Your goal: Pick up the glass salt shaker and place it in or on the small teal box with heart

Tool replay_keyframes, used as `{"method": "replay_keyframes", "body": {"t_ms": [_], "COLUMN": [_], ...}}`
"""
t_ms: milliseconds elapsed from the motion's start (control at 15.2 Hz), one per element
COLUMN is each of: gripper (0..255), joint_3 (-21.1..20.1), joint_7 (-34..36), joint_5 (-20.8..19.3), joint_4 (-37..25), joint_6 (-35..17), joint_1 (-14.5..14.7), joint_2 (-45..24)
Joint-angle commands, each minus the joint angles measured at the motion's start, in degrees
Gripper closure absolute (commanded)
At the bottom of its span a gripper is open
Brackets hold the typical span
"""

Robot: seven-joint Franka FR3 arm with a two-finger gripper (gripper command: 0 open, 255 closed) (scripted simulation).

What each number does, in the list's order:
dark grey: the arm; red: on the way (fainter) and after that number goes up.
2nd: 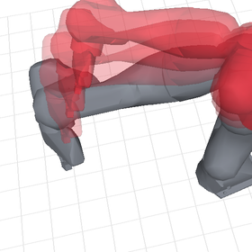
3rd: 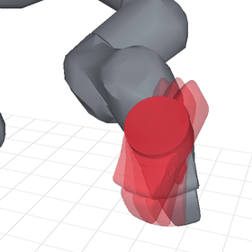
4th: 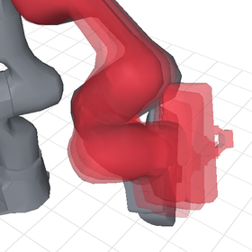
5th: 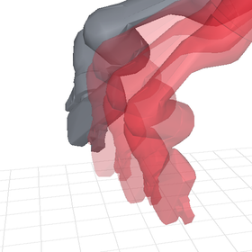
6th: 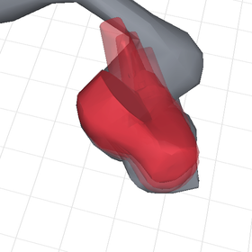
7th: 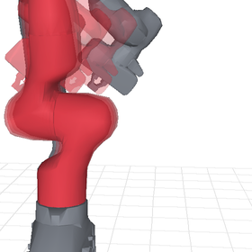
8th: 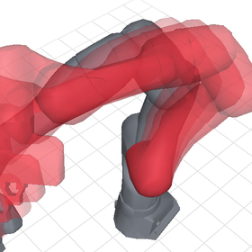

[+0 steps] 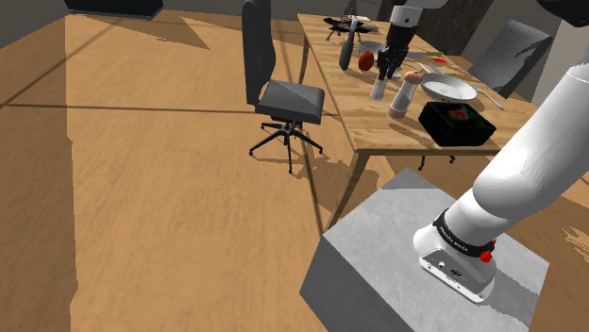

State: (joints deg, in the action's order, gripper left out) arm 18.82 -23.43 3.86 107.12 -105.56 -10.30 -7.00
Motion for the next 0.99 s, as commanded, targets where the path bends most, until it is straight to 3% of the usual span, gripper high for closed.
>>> {"method": "replay_keyframes", "body": {"t_ms": [0, 924], "gripper": [255, 255], "joint_3": [0.0, 0.1], "joint_7": [0.2, 0.7], "joint_5": [-0.2, -0.7], "joint_4": [-1.0, -10.3], "joint_6": [1.6, 12.1], "joint_1": [0.0, 0.0], "joint_2": [0.6, 1.8]}}
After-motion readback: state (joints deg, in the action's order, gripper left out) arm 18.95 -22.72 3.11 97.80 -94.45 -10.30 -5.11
